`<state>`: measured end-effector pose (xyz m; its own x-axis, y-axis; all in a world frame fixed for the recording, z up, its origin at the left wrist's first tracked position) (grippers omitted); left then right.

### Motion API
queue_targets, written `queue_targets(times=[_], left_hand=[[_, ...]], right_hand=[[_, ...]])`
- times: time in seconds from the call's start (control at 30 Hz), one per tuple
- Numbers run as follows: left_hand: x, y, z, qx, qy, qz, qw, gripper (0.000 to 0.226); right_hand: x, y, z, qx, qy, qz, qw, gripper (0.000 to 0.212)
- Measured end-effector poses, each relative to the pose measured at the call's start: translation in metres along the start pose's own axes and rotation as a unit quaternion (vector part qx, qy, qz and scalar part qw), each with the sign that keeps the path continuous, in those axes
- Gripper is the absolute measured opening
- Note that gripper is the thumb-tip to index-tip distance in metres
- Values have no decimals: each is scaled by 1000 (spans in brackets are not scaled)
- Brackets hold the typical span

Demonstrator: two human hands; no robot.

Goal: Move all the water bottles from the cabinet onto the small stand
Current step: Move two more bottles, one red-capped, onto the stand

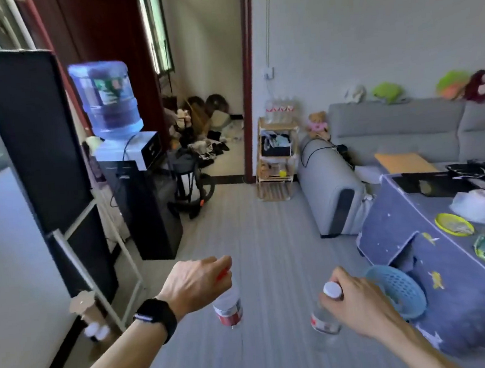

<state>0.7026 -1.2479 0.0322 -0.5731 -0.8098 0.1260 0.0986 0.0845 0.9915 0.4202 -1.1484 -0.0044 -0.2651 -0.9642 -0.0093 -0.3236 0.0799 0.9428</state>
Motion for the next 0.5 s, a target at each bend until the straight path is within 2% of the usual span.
queue_targets(times=[0.07,0.27,0.5], left_hand=[[49,5,-15,2,-12,13,1000,34],[180,-8,-27,30,-60,-9,998,24],[356,-49,-67,28,-49,-13,998,23]], right_hand=[[35,14,4,-1,-18,25,1000,37],[142,47,17,-10,-52,59,997,34],[314,62,41,3,-59,64,996,30]])
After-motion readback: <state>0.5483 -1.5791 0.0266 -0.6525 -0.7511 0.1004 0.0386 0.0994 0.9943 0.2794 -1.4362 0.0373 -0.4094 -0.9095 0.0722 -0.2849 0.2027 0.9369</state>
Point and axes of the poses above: each hand's wrist, its own x-axis towards the middle knuckle, its own y-axis out of the back of the hand, z = x × y, the point moved 7 cm from there along x, towards the middle knuckle, and after that the axes turned 3 degrees about -x, right-handed, at the moved point
